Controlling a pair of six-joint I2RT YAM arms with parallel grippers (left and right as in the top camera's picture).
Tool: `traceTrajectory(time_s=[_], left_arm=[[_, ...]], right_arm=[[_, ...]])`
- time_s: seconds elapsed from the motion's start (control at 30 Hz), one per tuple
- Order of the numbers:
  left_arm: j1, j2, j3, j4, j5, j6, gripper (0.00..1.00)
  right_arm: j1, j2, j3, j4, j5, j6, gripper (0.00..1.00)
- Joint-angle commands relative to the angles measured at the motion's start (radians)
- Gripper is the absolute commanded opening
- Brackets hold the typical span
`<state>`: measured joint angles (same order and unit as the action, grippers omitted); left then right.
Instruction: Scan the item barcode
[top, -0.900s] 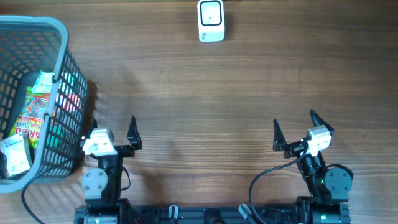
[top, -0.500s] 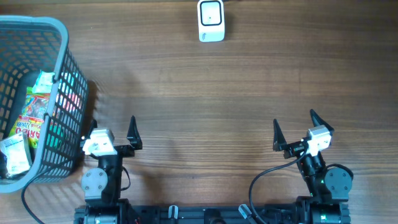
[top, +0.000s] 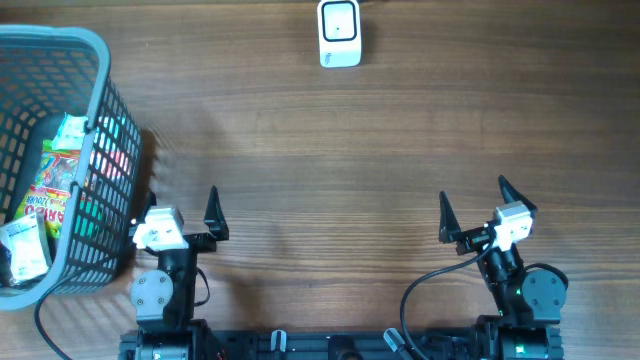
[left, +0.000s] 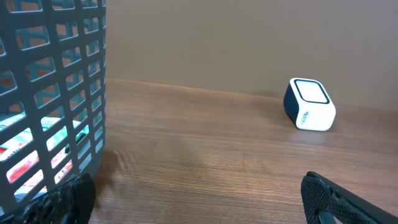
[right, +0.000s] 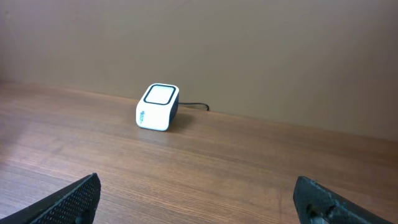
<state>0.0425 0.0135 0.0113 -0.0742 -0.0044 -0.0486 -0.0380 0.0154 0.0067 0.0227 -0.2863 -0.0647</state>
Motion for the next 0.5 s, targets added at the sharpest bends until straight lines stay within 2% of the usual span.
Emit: traceTrajectory(time_s=[0.0, 0.47], left_arm=[[0.003, -0.007, -0.006, -0.001, 0.015, 0.015, 1.0], [0.003, -0.007, -0.006, -0.001, 0.015, 0.015, 1.0]], right_arm=[[0.007, -0.002, -0.002, 0.001, 0.009, 0.014, 1.0], [0.007, -0.002, -0.002, 0.001, 0.009, 0.014, 1.0]])
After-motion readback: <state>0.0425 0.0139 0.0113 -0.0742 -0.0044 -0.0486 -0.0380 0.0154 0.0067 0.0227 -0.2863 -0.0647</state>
